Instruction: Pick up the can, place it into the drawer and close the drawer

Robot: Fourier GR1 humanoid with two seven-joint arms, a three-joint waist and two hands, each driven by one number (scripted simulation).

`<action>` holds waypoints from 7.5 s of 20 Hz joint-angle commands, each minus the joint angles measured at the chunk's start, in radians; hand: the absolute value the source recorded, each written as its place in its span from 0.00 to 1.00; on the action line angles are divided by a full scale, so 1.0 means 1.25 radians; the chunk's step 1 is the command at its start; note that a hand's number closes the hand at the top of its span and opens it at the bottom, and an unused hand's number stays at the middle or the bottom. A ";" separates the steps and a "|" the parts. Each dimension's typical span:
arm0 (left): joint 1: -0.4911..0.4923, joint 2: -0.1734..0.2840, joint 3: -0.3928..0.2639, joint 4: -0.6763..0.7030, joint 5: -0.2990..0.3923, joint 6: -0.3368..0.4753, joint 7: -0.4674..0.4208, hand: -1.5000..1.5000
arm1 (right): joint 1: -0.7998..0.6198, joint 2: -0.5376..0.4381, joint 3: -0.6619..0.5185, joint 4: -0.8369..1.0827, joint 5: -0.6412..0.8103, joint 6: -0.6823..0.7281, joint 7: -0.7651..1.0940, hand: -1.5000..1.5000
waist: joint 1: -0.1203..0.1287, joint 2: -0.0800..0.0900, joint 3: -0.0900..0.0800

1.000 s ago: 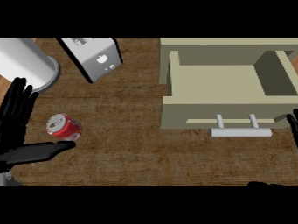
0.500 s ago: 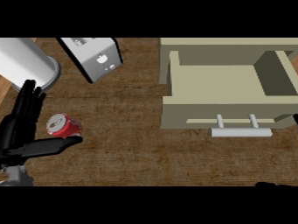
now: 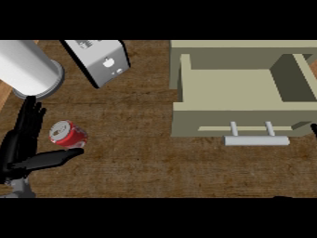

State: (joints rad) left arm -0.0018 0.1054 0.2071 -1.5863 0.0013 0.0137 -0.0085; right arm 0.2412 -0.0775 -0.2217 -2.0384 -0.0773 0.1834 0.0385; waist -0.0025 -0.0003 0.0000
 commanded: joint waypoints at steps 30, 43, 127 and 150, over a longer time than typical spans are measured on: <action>-0.078 0.061 0.079 0.507 0.039 -0.045 -0.338 0.00 | -0.025 0.060 0.039 -0.080 0.073 -0.028 0.076 0.00 | 0.000 0.000 0.000; -0.215 0.084 0.080 0.675 0.041 -0.003 -0.368 0.00 | 0.030 0.061 0.014 -0.126 0.015 0.000 0.071 0.00 | -0.005 0.000 0.000; -0.982 -0.084 -0.372 0.534 0.121 0.437 0.203 1.00 | 0.046 0.020 -0.077 -0.089 -0.068 0.056 0.019 0.00 | -0.032 0.005 0.001; -1.182 -0.084 -0.484 0.894 0.333 0.453 0.072 1.00 | -0.054 0.015 -0.040 -0.065 -0.013 0.022 0.056 0.00 | -0.066 0.016 0.002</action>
State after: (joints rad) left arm -1.4817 0.0001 -0.3623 -0.5088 0.3683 0.5671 0.1151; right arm 0.2041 -0.0340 -0.2542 -2.1447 -0.0867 0.2019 0.1133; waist -0.0749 0.0162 0.0023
